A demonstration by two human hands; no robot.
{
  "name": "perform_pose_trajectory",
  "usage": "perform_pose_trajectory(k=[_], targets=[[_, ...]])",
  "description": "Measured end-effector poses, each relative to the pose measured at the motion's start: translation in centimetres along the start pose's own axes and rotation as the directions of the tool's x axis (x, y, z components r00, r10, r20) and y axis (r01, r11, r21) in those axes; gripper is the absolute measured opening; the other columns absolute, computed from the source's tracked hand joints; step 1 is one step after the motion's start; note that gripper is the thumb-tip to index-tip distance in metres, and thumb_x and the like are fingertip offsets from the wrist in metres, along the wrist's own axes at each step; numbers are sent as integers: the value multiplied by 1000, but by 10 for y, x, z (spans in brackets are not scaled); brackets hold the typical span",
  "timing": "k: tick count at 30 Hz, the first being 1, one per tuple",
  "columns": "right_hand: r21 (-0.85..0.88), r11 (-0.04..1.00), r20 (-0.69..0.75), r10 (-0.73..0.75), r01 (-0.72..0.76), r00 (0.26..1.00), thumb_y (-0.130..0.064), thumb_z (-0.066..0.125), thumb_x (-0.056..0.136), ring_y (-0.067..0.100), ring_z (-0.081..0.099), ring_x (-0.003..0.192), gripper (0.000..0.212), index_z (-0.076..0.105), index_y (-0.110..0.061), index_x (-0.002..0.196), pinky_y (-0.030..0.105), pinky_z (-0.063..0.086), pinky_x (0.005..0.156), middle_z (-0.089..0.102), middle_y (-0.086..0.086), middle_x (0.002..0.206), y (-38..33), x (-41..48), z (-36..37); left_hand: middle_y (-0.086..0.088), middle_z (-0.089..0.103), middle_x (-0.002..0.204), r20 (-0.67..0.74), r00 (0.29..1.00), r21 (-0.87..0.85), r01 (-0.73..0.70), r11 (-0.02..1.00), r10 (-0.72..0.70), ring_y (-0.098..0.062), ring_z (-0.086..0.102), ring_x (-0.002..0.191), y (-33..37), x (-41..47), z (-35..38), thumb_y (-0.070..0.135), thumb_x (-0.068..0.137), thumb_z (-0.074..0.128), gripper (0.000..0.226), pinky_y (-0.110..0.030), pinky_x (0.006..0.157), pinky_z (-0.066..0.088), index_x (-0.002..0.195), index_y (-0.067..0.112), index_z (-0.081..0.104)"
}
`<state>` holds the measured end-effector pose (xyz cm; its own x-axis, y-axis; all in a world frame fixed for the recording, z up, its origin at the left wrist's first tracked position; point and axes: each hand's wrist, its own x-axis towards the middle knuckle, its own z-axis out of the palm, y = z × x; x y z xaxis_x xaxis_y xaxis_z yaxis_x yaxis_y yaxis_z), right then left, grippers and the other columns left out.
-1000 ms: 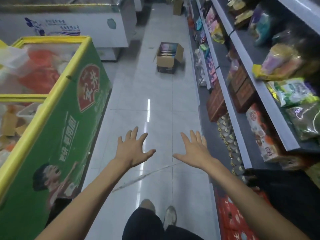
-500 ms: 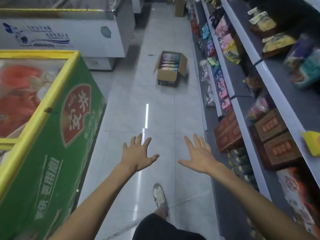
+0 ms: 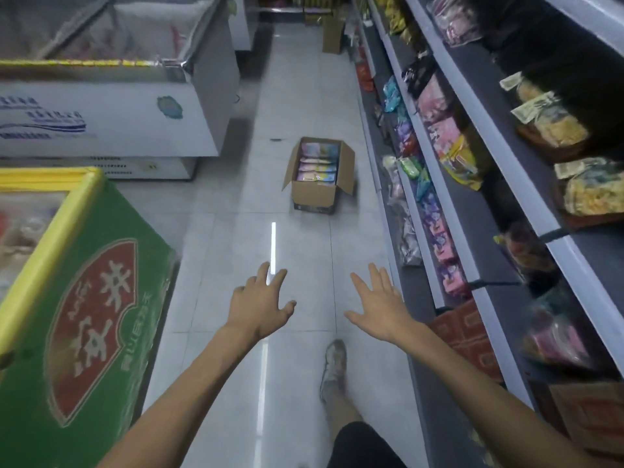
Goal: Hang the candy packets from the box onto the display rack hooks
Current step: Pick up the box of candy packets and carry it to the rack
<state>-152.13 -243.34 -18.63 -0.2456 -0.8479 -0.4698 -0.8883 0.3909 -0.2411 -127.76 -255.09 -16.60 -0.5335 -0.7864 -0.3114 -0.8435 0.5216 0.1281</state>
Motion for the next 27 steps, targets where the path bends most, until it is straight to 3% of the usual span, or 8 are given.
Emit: perform_pose_trajectory(k=[5, 8, 14, 27], targets=[[1, 1000, 20, 2, -2, 1000, -58, 53, 102, 38, -14, 161, 88, 6, -24, 169, 52, 4, 130, -16, 16, 174, 22, 120, -63, -8, 26, 168, 36, 999, 63, 28, 998, -31, -31, 46, 139, -7, 128, -37, 68, 96, 46, 75, -45, 111, 38, 159, 31, 30], [-40, 999, 30, -28, 29, 999, -60, 50, 103, 38, -15, 161, 88, 6, -23, 169, 52, -1, 130, -15, 17, 174, 29, 184, -105, -7, 21, 170, 51, 998, 71, 37, 997, -40, -30, 38, 147, -5, 195, -65, 72, 95, 43, 78, -49, 117, 34, 161, 33, 26], [-37, 999, 34, -37, 38, 999, -63, 49, 102, 36, -12, 162, 88, 6, -25, 169, 51, 0, 130, -10, 16, 175, 22, 306, -172, -8, 11, 172, 52, 998, 12, 34, 999, -35, -31, 33, 149, -12, 320, -115, 72, 95, 45, 81, -50, 111, 40, 163, 34, 21], [-27, 995, -83, 88, -91, 993, -62, 51, 101, 39, -4, 162, 83, 20, -23, 167, 56, 3, 129, -1, 19, 175, -1, 570, -249, -10, 20, 170, 41, 996, 59, -79, 995, 76, -32, 36, 148, -103, 627, -166, 72, 95, 43, 79, -53, 117, 35, 161, 31, 27]])
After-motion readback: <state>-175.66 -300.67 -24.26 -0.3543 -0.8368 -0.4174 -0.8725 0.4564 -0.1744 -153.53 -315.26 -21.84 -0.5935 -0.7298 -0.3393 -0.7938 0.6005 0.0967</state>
